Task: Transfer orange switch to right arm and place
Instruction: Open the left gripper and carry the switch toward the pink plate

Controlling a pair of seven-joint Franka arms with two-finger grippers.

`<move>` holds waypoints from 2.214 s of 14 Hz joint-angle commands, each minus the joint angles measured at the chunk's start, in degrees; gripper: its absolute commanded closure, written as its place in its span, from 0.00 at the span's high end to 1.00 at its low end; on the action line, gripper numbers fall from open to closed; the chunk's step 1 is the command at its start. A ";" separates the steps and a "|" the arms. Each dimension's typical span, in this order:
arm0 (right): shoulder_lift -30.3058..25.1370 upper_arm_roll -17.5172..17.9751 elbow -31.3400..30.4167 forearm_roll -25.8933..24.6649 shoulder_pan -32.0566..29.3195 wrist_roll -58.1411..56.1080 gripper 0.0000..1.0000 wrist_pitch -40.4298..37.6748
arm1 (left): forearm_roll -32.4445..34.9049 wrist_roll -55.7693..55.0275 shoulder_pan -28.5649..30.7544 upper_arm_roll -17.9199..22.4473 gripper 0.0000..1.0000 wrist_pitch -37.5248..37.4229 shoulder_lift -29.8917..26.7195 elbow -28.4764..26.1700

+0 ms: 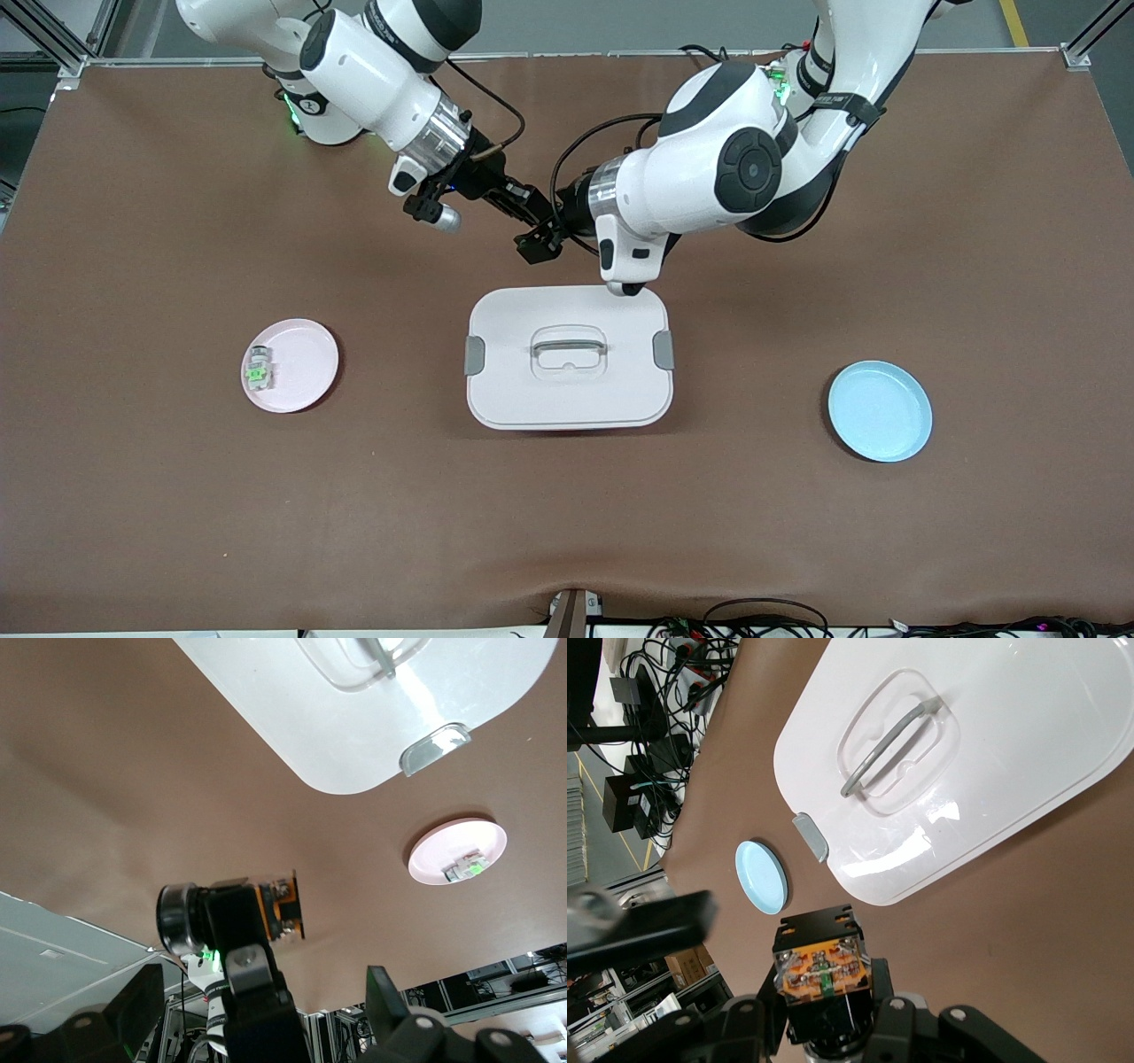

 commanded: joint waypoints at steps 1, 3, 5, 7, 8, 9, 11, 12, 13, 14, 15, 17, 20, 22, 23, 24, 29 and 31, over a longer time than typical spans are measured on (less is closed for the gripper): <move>-0.17 -0.32 0.32 0.77 0.50 -0.36 0.01 -0.36 | 0.00 -0.71 0.46 0.77 1.00 -0.19 -1.97 0.21; -0.52 -0.50 0.23 0.68 0.06 -0.62 0.01 -2.02 | 0.96 -0.53 1.51 1.56 1.00 -0.63 -3.37 0.30; -1.04 -0.85 0.23 -0.11 -0.90 -1.14 0.01 -5.36 | 2.72 -0.44 2.21 2.35 1.00 -0.72 -4.60 0.21; -2.10 -0.85 0.32 -5.17 -2.65 -1.32 0.01 -9.74 | 6.40 -0.27 2.74 2.79 1.00 -0.81 -5.92 0.21; -2.62 -0.85 0.66 -9.65 -3.53 -1.41 0.01 -12.72 | 8.33 -0.18 3.53 3.14 1.00 -0.81 -6.27 0.21; -2.80 -0.85 1.80 -14.13 -4.58 -1.59 0.01 -16.93 | 10.27 -0.01 4.32 3.23 1.00 -0.90 -6.71 0.21; -2.89 -0.85 4.87 -20.47 -6.96 -6.13 0.01 -25.98 | 15.88 1.83 5.99 3.06 1.00 -0.98 -7.59 0.21; -2.89 -0.85 6.19 -21.89 -8.36 -10.86 0.01 -30.46 | 17.83 4.36 6.69 3.14 1.00 -1.42 -8.20 0.12; -2.89 -0.94 7.34 -22.34 -10.20 -16.99 0.01 -34.34 | 18.98 8.04 7.57 3.32 1.00 -2.90 -8.30 0.12; -2.98 -0.94 7.87 -22.35 -12.66 -23.93 0.01 -37.85 | 20.47 12.26 9.32 3.23 1.00 -4.66 -8.30 0.04; -3.33 -0.94 7.87 -22.35 -15.29 -30.61 0.01 -40.76 | 22.05 16.13 10.82 3.23 1.00 -6.33 -8.30 -0.05; -3.77 -0.94 7.79 -23.48 -20.48 -42.49 0.01 -45.42 | 26.52 23.60 13.63 3.23 1.00 -9.15 -8.39 -0.05; -3.77 -0.85 7.70 -34.95 -24.63 -57.61 0.01 -47.73 | 31.11 37.04 17.67 3.23 1.00 -12.40 -8.47 -0.14; -3.60 -0.85 7.70 -39.91 -26.38 -64.74 0.01 -47.73 | 31.90 44.87 20.83 3.32 1.00 -13.63 -8.74 -0.14; -3.34 -0.85 7.52 -40.27 -28.13 -69.57 0.01 -47.65 | 32.43 48.04 22.16 3.32 1.00 -14.51 -9.00 -0.14; -3.25 -0.85 7.26 -40.36 -29.45 -75.10 0.01 -47.47 | 33.65 50.25 23.04 3.32 1.00 -14.87 -9.18 -0.14; -0.18 -0.85 6.82 -46.24 -33.68 -95.25 0.00 -43.09 | 38.94 57.90 24.10 3.32 1.00 -17.51 -12.16 -0.05; 1.93 -0.85 6.30 -47.48 -35.35 -102.36 0.00 -39.84 | 38.68 62.73 25.94 3.15 1.00 -19.08 -13.66 -0.05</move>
